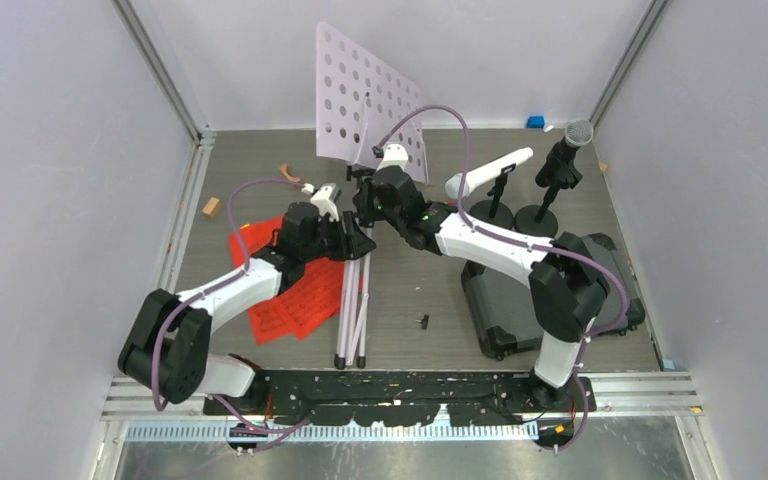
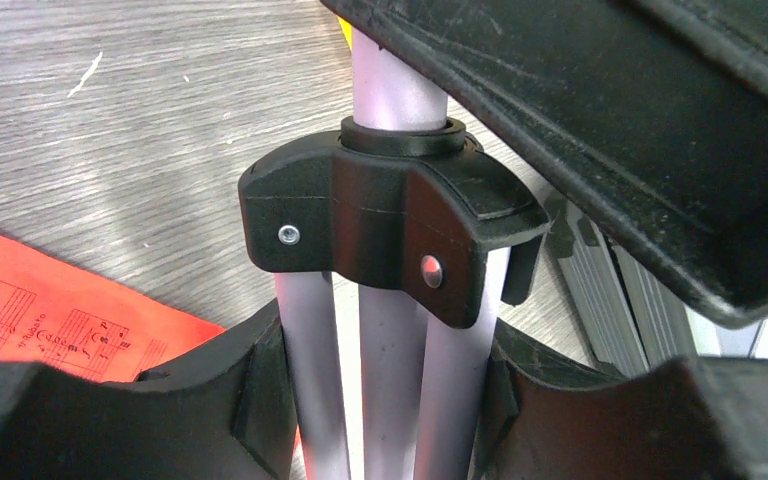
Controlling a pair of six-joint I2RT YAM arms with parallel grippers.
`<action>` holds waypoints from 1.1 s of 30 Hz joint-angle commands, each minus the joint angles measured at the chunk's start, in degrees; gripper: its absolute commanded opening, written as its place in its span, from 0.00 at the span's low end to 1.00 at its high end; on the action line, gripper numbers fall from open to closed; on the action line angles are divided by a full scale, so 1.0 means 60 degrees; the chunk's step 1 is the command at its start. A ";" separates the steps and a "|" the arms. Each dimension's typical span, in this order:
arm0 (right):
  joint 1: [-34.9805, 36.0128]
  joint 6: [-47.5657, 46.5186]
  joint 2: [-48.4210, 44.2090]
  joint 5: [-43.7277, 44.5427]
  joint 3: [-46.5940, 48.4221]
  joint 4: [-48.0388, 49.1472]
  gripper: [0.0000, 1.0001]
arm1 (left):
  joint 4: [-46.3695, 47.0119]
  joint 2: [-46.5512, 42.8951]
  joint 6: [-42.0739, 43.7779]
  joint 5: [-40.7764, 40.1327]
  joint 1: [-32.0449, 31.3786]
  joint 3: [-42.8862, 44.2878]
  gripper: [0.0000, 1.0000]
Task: Pack up the instrument practice props
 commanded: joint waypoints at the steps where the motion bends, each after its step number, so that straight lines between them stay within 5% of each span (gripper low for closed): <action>1: -0.0746 -0.0077 -0.0093 0.1384 0.0917 0.1636 0.00 | 0.0747 0.0327 0.0024 0.0511 0.0254 0.0577 0.00; 30: -0.1495 -0.0055 0.2225 -0.0059 0.1708 0.1794 0.00 | 0.1652 0.3829 -0.1176 0.1356 0.1222 0.1604 0.00; 33: -0.1523 -0.0080 0.2170 -0.0538 0.1809 0.1699 0.07 | 0.2030 0.4134 -0.1516 0.1616 0.1416 0.1552 0.00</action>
